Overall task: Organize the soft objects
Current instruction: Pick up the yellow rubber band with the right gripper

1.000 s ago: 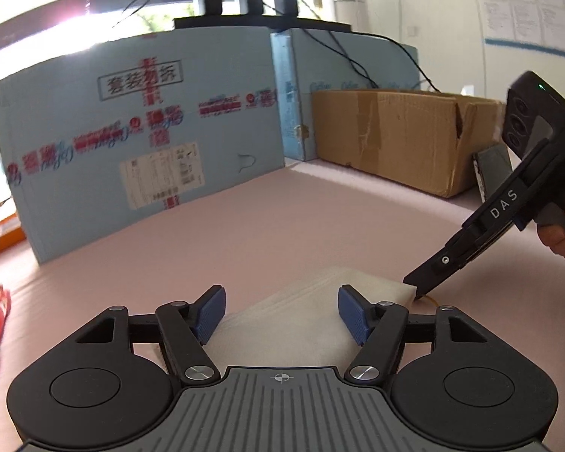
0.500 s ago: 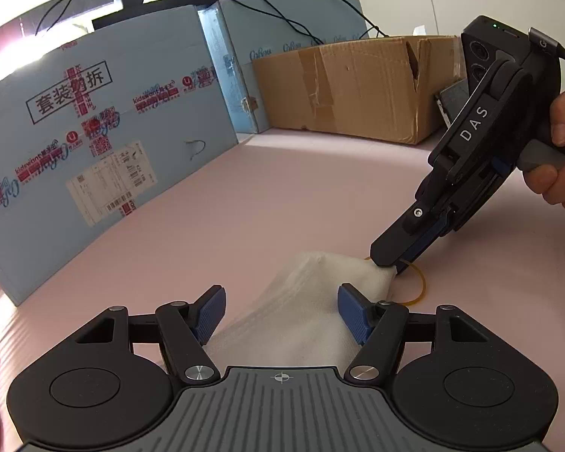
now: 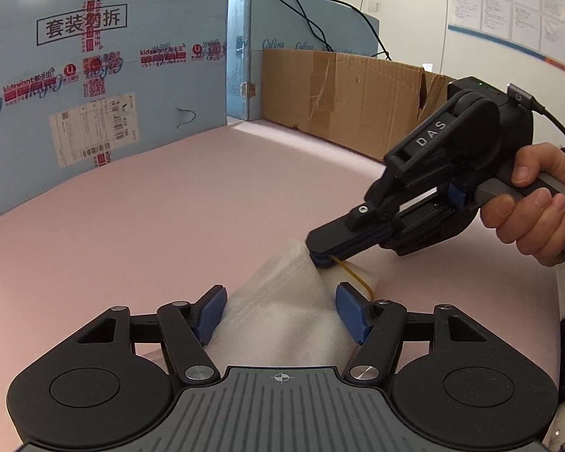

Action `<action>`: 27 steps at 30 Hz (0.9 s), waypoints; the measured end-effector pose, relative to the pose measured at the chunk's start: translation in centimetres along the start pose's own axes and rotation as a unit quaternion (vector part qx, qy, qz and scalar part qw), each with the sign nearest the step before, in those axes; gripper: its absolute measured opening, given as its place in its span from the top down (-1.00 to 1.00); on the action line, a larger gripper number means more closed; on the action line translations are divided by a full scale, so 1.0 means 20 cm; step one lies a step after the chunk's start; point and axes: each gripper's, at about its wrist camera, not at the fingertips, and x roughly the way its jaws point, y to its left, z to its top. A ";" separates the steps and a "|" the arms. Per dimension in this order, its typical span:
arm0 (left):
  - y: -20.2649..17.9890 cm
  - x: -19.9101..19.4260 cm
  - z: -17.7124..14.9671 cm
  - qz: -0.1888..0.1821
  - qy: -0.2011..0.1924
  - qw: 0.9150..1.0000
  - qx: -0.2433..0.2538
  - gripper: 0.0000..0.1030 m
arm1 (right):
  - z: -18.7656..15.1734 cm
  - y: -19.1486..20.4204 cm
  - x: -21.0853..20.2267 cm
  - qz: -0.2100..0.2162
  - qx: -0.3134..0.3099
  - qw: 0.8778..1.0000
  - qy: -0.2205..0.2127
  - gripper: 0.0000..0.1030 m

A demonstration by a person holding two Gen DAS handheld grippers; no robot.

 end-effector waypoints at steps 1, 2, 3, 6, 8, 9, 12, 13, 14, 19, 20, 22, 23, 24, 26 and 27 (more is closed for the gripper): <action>0.00 0.00 0.00 0.001 0.000 1.000 0.002 -0.25 | 0.01 0.00 0.02 0.001 0.009 1.000 -0.005 0.96; 0.00 0.00 0.00 0.001 0.000 1.000 0.002 -0.25 | 0.01 -0.01 0.04 0.000 0.015 1.000 -0.009 0.96; 0.00 0.00 0.00 0.001 -0.001 1.000 0.002 -0.25 | 0.02 -0.01 0.06 -0.002 0.019 1.000 -0.014 0.96; -0.01 0.00 0.00 0.004 -0.002 1.000 0.006 -0.25 | 0.05 0.00 0.09 -0.009 0.027 0.999 -0.027 0.96; -0.01 0.00 -0.01 0.006 -0.004 1.000 0.008 -0.25 | 0.08 0.01 0.12 -0.019 0.022 0.999 -0.030 0.96; -0.02 0.00 -0.01 0.006 -0.004 1.000 0.009 -0.25 | 0.09 0.02 0.14 -0.023 0.018 0.999 -0.029 0.96; -0.03 0.00 -0.02 0.012 -0.006 1.000 0.018 -0.25 | 0.12 0.04 0.17 -0.038 0.006 0.999 -0.028 0.96; -0.04 0.00 -0.02 0.015 -0.007 1.000 0.022 -0.25 | 0.14 0.04 0.18 -0.043 0.001 0.999 -0.027 0.96; -0.05 0.00 -0.02 0.018 -0.008 0.999 0.026 -0.25 | 0.15 0.05 0.19 -0.046 -0.002 0.999 -0.024 0.96; -0.12 -0.01 -0.02 0.044 -0.015 0.997 0.066 -0.22 | 0.20 0.10 0.26 -0.053 -0.040 0.997 0.029 0.95; -0.14 -0.01 -0.02 0.052 -0.017 0.995 0.078 -0.22 | 0.22 0.11 0.29 -0.051 -0.048 0.996 0.054 0.92; -0.17 -0.02 -0.03 0.064 -0.020 0.993 0.094 -0.22 | 0.24 0.15 0.35 -0.053 -0.075 0.991 0.100 0.92; -0.18 -0.02 -0.03 0.068 -0.021 0.992 0.099 -0.22 | 0.24 0.19 0.38 -0.056 -0.092 0.987 0.119 0.91; -0.19 -0.02 -0.03 0.071 -0.022 0.992 0.103 -0.22 | 0.23 0.23 0.39 -0.060 -0.117 0.982 0.137 0.88; -0.20 -0.02 -0.02 0.078 -0.024 0.990 0.111 -0.24 | 0.19 0.33 0.42 -0.091 -0.183 0.965 0.164 0.91; -0.21 -0.02 -0.02 0.080 -0.024 0.990 0.113 -0.25 | 0.17 0.38 0.42 -0.106 -0.212 0.956 0.174 0.91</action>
